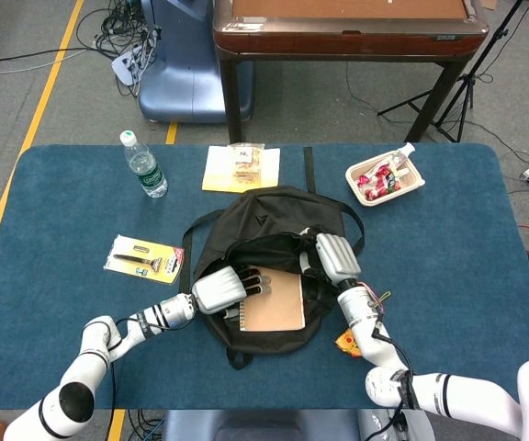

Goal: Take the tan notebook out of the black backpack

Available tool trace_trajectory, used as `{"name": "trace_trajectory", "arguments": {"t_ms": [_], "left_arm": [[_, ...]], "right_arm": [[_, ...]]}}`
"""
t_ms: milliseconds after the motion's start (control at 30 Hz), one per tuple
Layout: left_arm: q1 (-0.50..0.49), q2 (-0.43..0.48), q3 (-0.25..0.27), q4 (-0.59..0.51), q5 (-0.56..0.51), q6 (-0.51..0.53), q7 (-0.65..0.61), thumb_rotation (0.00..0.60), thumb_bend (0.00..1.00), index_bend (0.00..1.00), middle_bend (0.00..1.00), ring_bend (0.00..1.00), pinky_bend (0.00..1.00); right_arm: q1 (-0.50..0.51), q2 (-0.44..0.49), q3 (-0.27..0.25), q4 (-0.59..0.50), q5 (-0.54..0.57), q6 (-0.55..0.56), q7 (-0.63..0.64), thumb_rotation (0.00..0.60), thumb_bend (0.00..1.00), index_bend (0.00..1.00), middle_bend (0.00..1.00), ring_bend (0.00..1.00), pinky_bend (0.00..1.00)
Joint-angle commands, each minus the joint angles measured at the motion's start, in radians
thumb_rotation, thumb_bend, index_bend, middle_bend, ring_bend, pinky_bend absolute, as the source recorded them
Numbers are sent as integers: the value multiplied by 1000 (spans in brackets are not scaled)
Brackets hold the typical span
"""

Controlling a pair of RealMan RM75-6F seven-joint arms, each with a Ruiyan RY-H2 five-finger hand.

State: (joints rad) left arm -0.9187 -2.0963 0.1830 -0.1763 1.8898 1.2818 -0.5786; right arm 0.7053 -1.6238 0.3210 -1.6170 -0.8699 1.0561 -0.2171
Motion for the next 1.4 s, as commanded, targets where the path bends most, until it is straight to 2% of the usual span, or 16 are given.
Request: {"name": "trace_trajectory", "arguments": {"t_ms": [33,300,500,667,800,933,1133,1233,1400], "left_arm": [[0,-10,-10,-2,-22,-16,-23,600,214,205,188,177,271],[-8,-32,-23,-2,-64,-62,-63,600,234,280,187,176,268],[-9,-35,-14,0,-71,-57,-69,600,467,364,187,176,267],[-4,-33,-15,-6,-83,-44,-82,600,583,458,189,176,264],[6,-23,-21,-25,-95,2,-117,600,597,526,267,190,264],[21,0,-24,-52,-99,83,-144,600,598,565,423,324,264],[44,50,-44,-127,-115,208,-170,600,598,579,526,400,282],[54,91,-55,-190,-122,258,-173,600,598,580,552,416,288],[68,195,-78,-360,-131,325,-145,600,599,593,588,440,297]], "right_arm": [[0,1,-1,-2,2,1,-1,600,672,645,344,173,205],[1,6,0,-7,11,9,-11,600,672,645,344,173,205],[4,7,0,-6,23,6,-18,600,672,645,344,173,206],[6,10,1,-6,29,7,-20,600,672,645,343,173,206],[5,18,3,-1,37,6,-22,600,672,645,342,173,206],[6,27,3,3,58,-10,-23,600,672,645,336,173,206],[9,26,0,14,60,-25,-11,600,671,646,335,173,206],[9,27,-3,17,60,-31,-6,600,672,645,334,173,206],[6,36,-10,10,58,-38,1,600,672,645,333,173,205]]}}
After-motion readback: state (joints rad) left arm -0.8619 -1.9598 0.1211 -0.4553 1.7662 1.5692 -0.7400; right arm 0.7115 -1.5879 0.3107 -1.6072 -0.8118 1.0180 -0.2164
